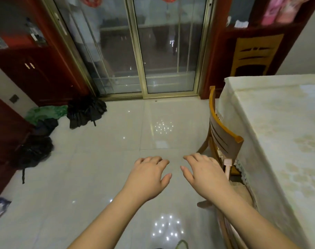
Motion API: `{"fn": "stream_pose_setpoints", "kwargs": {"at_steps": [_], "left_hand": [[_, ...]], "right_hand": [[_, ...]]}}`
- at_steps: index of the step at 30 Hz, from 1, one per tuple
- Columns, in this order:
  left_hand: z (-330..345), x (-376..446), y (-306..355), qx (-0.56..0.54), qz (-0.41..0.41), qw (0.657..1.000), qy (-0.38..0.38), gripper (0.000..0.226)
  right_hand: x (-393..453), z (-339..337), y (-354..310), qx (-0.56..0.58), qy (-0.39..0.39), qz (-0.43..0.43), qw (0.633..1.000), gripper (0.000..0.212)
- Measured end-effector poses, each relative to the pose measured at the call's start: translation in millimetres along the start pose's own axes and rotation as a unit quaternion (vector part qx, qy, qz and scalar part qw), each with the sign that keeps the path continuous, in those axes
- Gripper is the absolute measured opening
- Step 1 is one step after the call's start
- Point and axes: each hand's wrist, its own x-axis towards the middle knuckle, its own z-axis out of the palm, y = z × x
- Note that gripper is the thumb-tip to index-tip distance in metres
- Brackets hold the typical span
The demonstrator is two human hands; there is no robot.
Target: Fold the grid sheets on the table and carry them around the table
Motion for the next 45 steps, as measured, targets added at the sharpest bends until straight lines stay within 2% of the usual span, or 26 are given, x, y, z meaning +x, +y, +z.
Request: {"fn": "stream_pose_setpoints", "kwargs": {"at_steps": [8, 12, 15, 18, 23, 26, 32, 39, 45], "left_hand": [[-8, 105, -19, -0.008, 0.058, 0.998, -0.002, 0.050], [-13, 165, -35, -0.006, 0.106, 0.994, 0.004, 0.050], [-19, 211, -48, -0.014, 0.149, 0.989, 0.011, 0.049], [-33, 257, -60, -0.017, 0.201, 0.979, 0.016, 0.049], [-55, 326, -64, -0.008, 0.277, 0.961, 0.014, 0.050], [-63, 363, -49, -0.002, 0.326, 0.945, 0.025, 0.054], [-67, 436, 11, 0.004, 0.418, 0.908, 0.016, 0.047], [-89, 513, 89, 0.032, 0.487, 0.873, -0.002, 0.048], [-99, 567, 133, 0.039, 0.515, 0.856, -0.019, 0.049]], "right_hand": [[63, -3, 28, 0.014, 0.010, 0.058, 0.998, 0.048], [106, -5, 38, 0.006, 0.032, 0.102, 0.994, 0.058], [145, -7, 40, 0.002, 0.033, 0.137, 0.990, 0.049], [181, -18, 40, 0.006, 0.056, 0.192, 0.980, 0.055], [217, -45, 54, 0.003, 0.074, 0.271, 0.960, 0.039], [227, -52, 72, 0.011, 0.100, 0.335, 0.937, 0.048], [234, -61, 131, 0.013, 0.105, 0.409, 0.906, 0.061], [252, -90, 211, 0.017, 0.151, 0.464, 0.873, 0.053], [267, -106, 265, 0.026, 0.140, 0.479, 0.866, 0.046]]}}
